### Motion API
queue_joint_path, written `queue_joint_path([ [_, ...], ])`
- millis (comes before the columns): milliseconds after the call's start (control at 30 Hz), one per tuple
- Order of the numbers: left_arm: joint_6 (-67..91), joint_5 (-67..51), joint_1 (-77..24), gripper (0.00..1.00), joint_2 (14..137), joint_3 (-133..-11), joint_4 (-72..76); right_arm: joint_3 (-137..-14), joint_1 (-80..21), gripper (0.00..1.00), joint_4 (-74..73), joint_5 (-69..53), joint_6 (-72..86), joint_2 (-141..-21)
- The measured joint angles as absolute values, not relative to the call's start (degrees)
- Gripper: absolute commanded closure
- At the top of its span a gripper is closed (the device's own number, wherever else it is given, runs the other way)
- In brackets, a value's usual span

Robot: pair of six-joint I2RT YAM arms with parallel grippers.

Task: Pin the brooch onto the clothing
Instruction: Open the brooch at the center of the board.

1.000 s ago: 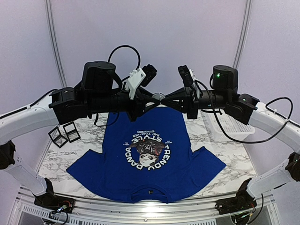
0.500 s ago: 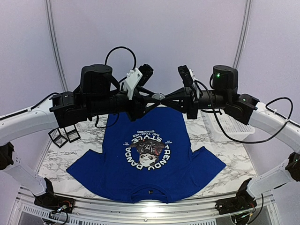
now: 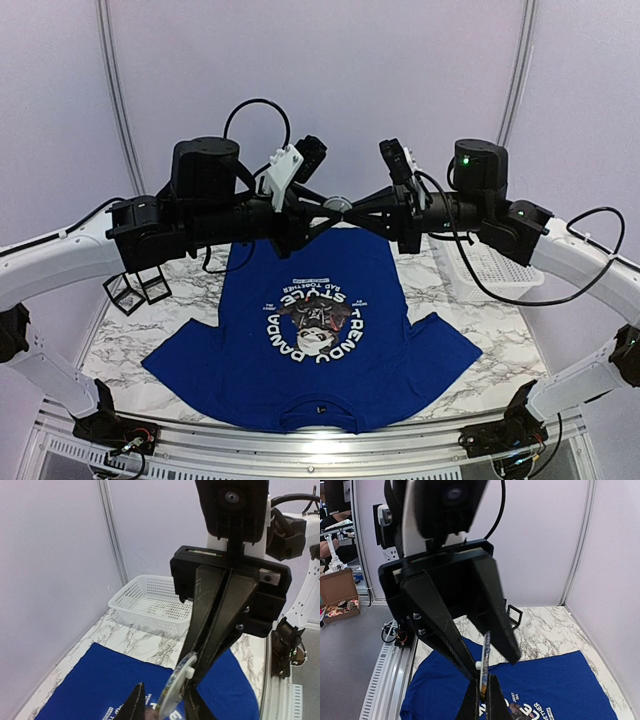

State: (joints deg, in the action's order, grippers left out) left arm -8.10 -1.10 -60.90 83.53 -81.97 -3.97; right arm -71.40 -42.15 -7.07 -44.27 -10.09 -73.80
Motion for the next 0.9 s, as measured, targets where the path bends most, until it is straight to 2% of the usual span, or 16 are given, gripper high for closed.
queue_joint_path([
  [100, -8.2, -2.1, -61.1, 0.89, 83.5, -81.8, -3.6, -71.3, -42.2, 1.0, -6.9, -44.1, -10.1, -73.8],
  [267, -7.9, -4.1, -61.1, 0.91, 83.5, -81.6, -3.3, -71.3, -42.2, 1.0, -6.9, -43.5, -10.1, -73.8],
  [367, -7.9, -4.3, -61.1, 0.89, 83.5, -81.4, -3.2, -71.3, -42.2, 1.0, -6.9, -43.4, -10.1, -73.8],
  [500, -7.7, -3.7, -61.1, 0.7, 83.1, -80.4, -2.0, -71.0, -42.2, 1.0, -6.9, -43.5, -10.1, -73.8],
  [567, -7.8, -3.4, -61.1, 0.52, 82.8, -79.8, -1.4, -70.8, -42.2, 1.0, -6.9, -43.5, -10.1, -73.8],
  [733, -8.8, -3.8, -61.0, 0.25, 81.7, -78.7, -0.8, -70.1, -42.0, 1.0, -6.2, -43.4, -9.7, -73.8],
  [800, -9.6, -4.5, -61.0, 0.2, 80.7, -77.6, -0.6, -69.7, -41.8, 1.0, -5.6, -43.4, -9.4, -73.8],
  [900, -10.9, -6.0, -60.9, 0.18, 79.4, -76.6, -1.4, -69.4, -41.6, 1.0, -5.1, -42.4, -9.4, -73.8],
])
